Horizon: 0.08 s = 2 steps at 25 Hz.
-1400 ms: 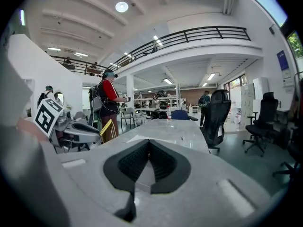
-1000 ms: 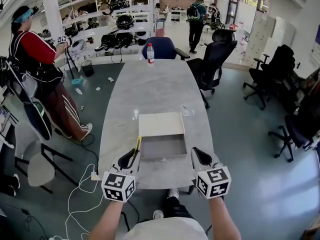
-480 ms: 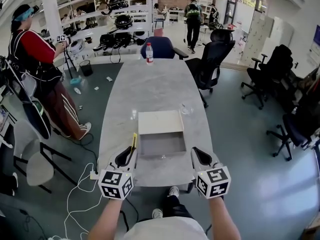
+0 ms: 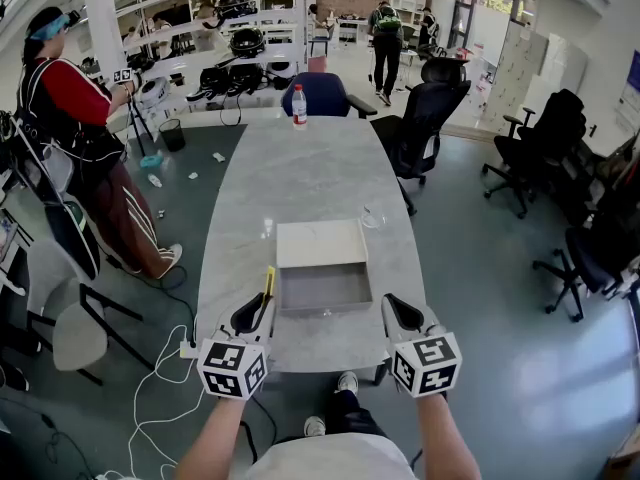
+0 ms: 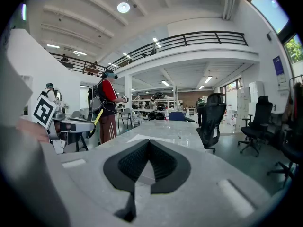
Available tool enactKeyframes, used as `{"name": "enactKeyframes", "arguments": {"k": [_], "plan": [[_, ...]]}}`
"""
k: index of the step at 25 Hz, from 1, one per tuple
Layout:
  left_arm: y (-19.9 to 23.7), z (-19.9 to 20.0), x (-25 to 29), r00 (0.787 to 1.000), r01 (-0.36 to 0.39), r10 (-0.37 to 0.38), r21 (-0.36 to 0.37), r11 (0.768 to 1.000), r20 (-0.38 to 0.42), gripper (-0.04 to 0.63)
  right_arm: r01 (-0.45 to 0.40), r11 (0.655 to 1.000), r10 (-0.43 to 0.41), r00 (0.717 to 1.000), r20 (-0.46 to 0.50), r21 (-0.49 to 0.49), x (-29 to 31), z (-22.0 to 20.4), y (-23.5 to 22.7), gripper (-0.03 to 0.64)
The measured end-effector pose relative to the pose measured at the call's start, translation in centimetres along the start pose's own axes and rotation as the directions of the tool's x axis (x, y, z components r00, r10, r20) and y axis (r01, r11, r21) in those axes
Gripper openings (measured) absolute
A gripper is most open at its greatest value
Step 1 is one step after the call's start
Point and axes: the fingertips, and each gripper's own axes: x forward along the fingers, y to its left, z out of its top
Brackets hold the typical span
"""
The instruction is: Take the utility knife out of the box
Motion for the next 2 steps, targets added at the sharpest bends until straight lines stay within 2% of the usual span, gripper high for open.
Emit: {"name": "enactKeyframes", "arguments": {"k": [2], "plan": [[-0.08,-0.05,-0.02,1.000,0.002,-0.002,0.001,1.000,-0.002,0.060,-0.001,1.000,0.001,1.000,-0.001,-0.001,0.01,0.04,0.08,0.005]]}}
